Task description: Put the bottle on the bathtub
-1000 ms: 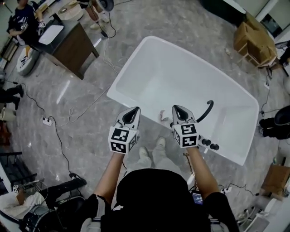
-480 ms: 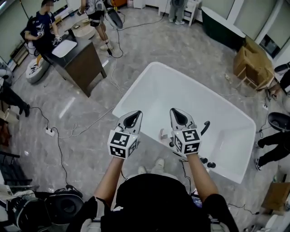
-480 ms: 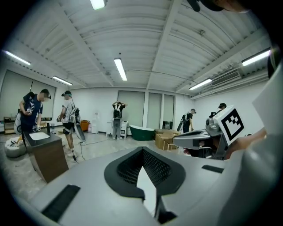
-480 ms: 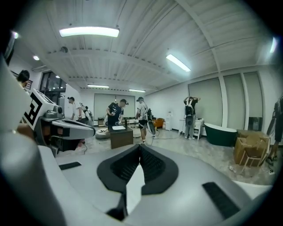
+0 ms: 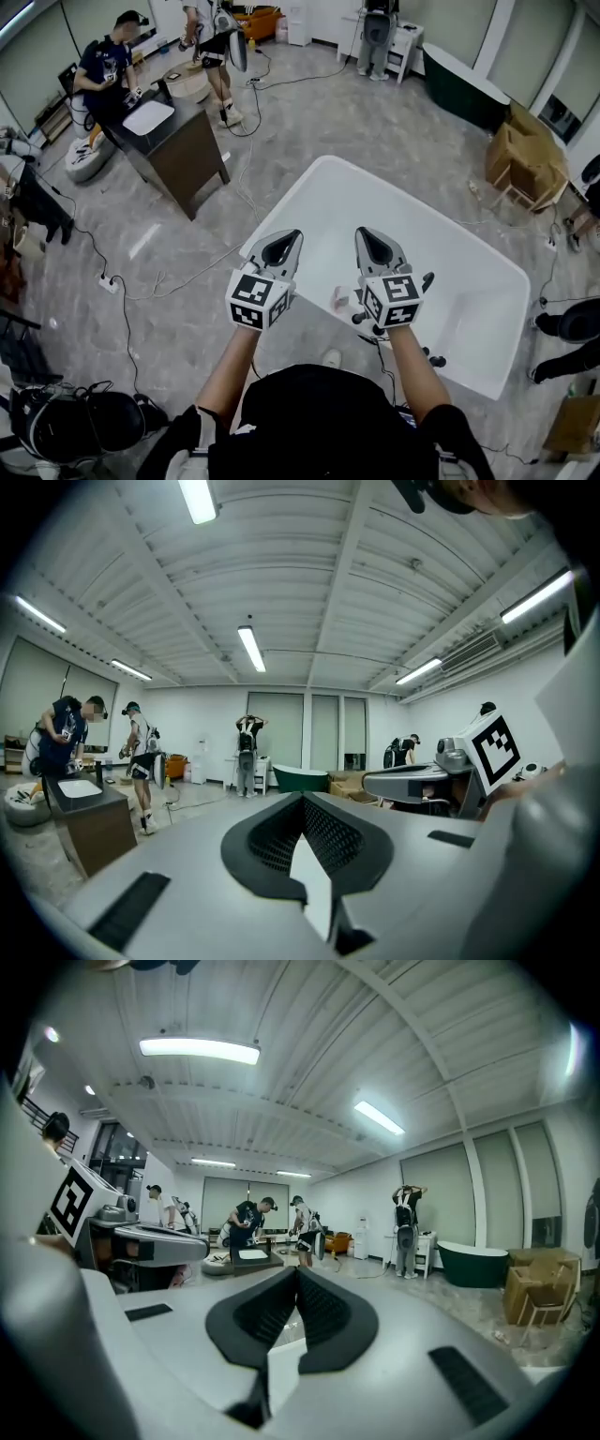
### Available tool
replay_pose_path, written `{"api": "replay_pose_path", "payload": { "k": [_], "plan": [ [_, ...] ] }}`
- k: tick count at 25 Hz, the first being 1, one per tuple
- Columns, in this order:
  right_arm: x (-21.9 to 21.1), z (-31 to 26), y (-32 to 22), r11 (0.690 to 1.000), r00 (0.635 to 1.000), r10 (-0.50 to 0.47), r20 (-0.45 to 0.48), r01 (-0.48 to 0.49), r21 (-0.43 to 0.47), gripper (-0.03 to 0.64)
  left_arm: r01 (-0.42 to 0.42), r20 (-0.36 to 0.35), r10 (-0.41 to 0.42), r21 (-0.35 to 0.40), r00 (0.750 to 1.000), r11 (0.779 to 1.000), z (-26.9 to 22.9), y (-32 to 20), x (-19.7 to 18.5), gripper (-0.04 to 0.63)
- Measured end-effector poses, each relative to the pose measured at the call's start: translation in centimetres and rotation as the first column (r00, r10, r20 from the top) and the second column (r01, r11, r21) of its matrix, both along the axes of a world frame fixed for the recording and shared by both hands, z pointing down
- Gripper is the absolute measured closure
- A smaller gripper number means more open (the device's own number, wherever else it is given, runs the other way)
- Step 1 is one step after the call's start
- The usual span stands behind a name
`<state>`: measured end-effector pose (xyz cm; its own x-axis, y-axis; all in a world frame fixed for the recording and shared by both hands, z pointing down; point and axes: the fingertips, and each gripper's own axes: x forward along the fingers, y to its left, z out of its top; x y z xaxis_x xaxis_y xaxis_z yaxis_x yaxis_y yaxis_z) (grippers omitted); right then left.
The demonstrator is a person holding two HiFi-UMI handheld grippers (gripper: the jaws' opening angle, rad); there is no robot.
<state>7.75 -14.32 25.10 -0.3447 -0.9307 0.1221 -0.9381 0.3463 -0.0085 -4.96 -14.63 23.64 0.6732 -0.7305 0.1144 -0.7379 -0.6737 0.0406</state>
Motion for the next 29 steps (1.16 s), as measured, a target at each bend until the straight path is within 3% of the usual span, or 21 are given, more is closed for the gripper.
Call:
{"api": "replay_pose_path", "payload": {
  "k": [8, 29],
  "plan": [
    [-0.1, -1.4, 0.4, 0.998, 1.0, 0.022, 0.018, -0.023, 0.06, 0.594, 0.024, 0.006, -0.024, 0.018, 1.0, 1.0, -0.6, -0.1, -0.3, 0.583],
    [0.8, 0.0, -0.5, 1.0, 1.0, 0.02, -0.002, -0.02, 0.007, 0.594, 0.032, -0.031, -0.031, 0.032, 0.999, 0.999, -1.6, 0.0, -0.2, 0.583]
  ]
}}
